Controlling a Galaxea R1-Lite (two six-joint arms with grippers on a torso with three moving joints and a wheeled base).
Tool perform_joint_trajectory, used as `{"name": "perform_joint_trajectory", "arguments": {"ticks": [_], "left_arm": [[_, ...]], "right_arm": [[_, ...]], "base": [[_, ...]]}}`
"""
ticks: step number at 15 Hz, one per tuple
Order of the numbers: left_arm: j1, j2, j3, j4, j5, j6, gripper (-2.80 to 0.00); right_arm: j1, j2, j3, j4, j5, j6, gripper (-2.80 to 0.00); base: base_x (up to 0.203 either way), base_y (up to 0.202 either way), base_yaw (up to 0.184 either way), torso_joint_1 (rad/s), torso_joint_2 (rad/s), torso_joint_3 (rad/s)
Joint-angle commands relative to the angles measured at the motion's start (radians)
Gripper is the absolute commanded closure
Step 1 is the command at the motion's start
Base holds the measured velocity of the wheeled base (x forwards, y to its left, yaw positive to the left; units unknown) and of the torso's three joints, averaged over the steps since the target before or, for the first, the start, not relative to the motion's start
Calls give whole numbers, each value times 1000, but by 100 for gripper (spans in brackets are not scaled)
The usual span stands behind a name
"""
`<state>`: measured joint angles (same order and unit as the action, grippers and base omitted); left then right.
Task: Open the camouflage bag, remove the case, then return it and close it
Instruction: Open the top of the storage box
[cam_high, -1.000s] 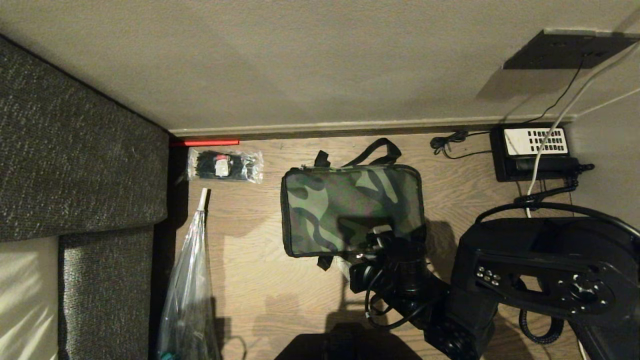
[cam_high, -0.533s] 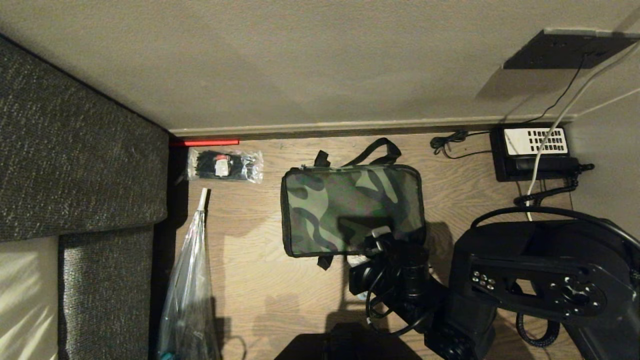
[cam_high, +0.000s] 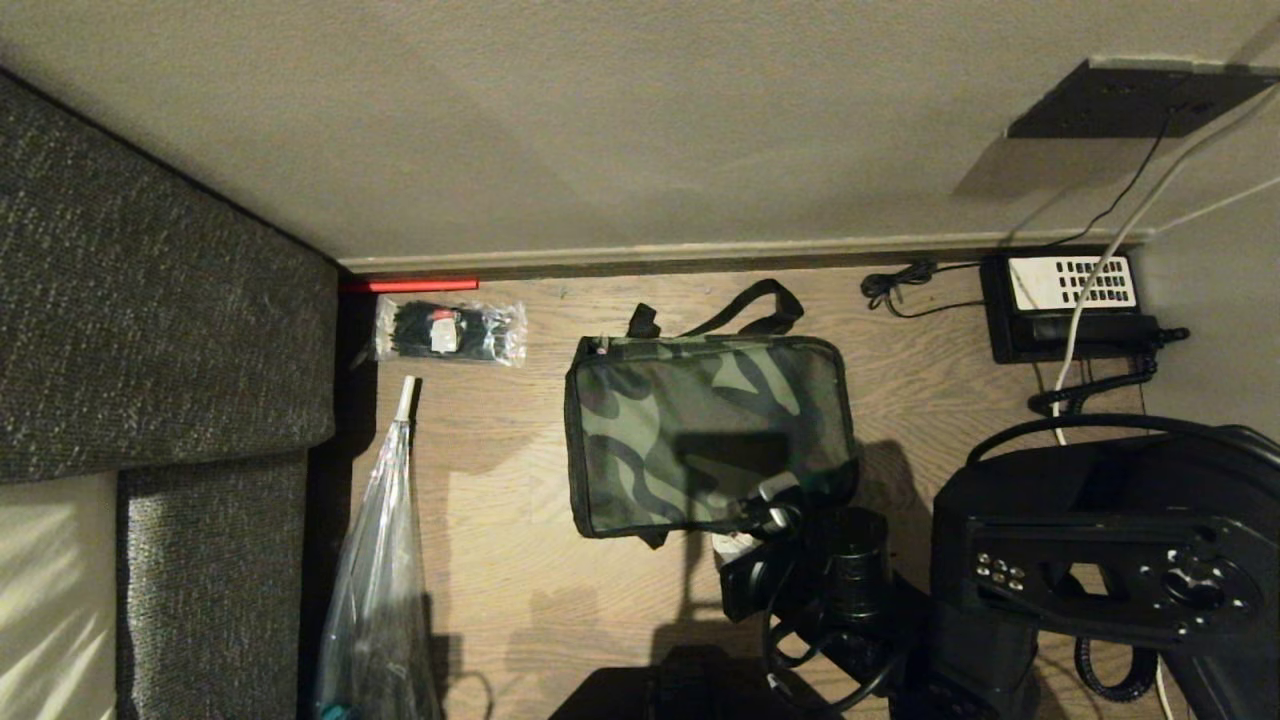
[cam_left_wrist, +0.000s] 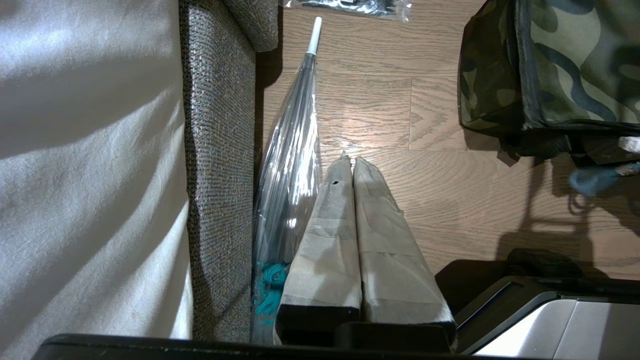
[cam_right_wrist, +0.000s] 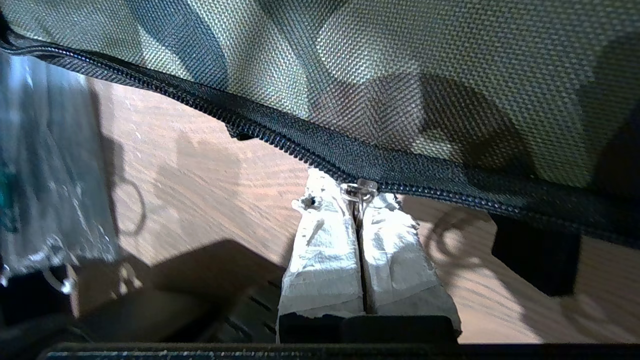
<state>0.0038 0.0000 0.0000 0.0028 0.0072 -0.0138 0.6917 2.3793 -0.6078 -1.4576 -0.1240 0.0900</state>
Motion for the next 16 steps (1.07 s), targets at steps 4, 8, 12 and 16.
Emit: {"name": "perform_joint_trajectory", "arguments": {"ticks": [4,8,12,16], "left_arm": [[1,0,3,0,2,0,0],[1,0,3,0,0,-1,0],[1,0,3,0,0,0,0],[1,0,3,0,0,-1,0]], "right_arm": [[-13,-20,21,-4,-4,-20,0],[-29,-13,10,-1,-5,-65,0],[-29,-8,8,-1,-8,-82,-280],[-29,-11,12,-2,-9,-82,-280]], "base": [[0,0,0,0,0,0],[0,0,0,0,0,0],[0,0,0,0,0,0],[0,0,0,0,0,0]]}}
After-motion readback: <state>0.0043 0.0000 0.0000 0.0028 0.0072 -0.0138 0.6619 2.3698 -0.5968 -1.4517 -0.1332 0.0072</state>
